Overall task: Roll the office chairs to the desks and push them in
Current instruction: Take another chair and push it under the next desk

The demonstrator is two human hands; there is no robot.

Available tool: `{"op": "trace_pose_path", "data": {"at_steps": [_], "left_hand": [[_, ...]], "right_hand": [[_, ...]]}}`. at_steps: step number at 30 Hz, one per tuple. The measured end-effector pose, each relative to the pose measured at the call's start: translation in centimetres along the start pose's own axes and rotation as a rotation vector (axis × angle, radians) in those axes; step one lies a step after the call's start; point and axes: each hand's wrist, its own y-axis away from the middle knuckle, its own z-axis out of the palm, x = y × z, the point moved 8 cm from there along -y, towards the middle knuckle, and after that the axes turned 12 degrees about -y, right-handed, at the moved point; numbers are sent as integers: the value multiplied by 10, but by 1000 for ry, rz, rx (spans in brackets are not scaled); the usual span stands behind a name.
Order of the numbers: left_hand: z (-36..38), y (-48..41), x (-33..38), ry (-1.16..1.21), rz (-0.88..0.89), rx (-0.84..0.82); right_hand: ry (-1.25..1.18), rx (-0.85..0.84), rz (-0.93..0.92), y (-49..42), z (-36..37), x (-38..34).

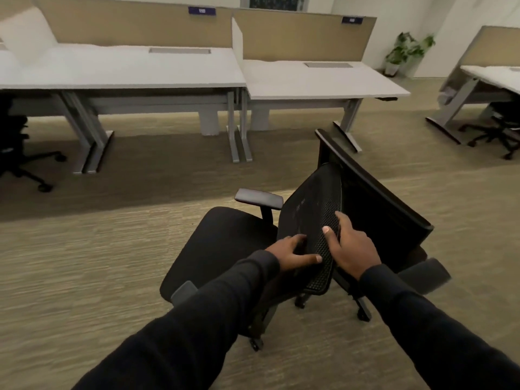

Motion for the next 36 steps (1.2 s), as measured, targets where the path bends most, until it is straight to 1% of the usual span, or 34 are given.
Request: {"op": "trace_pose_path", "data": {"at_steps": [4,7,9,13,14,15,16,20,22,23,24,26,27,32,36], "left_hand": [[-10,-5,6,-125,-19,-96],[-14,-6,1,-212,-87,-197],[-18,-4,-5,-259,-99,-261],[-26,11,-23,-173,-85,-348],[-29,16,-30,-145,-97,-359],[-32,22,-36,-115,-109,-370],[-37,27,-44,-90,-118,-379],[-61,44,-76,-17,-150,-410],[-75,50,-94,-5,-176,-412],[-82,53,-103,-2,-189,-417],[-90,54,-113,1,-200,-424],[-108,55,-132,14,-219,-439],[-117,55,-142,20,-225,-445],[-166,54,-194,50,-256,-463],[-210,53,-242,63,-283,-448]], "right_hand": [[18,-117,-16,-3,11,-21],[-70,-199,3,0,23,-35],[-116,-278,1,1,34,-45],[-233,-579,-2,-8,61,-59],[-261,-620,-23,-13,63,-62],[-277,-614,-58,-20,63,-64],[-254,-557,-114,-32,60,-67],[157,-162,-399,-79,41,-81],[316,-56,-509,-94,47,-83],[376,-51,-524,-102,55,-81],[404,-80,-501,-111,65,-78],[368,-179,-397,-127,86,-73],[336,-197,-373,-133,95,-75],[216,-134,-328,-159,131,-109],[181,-105,-291,-182,162,-144]]}}
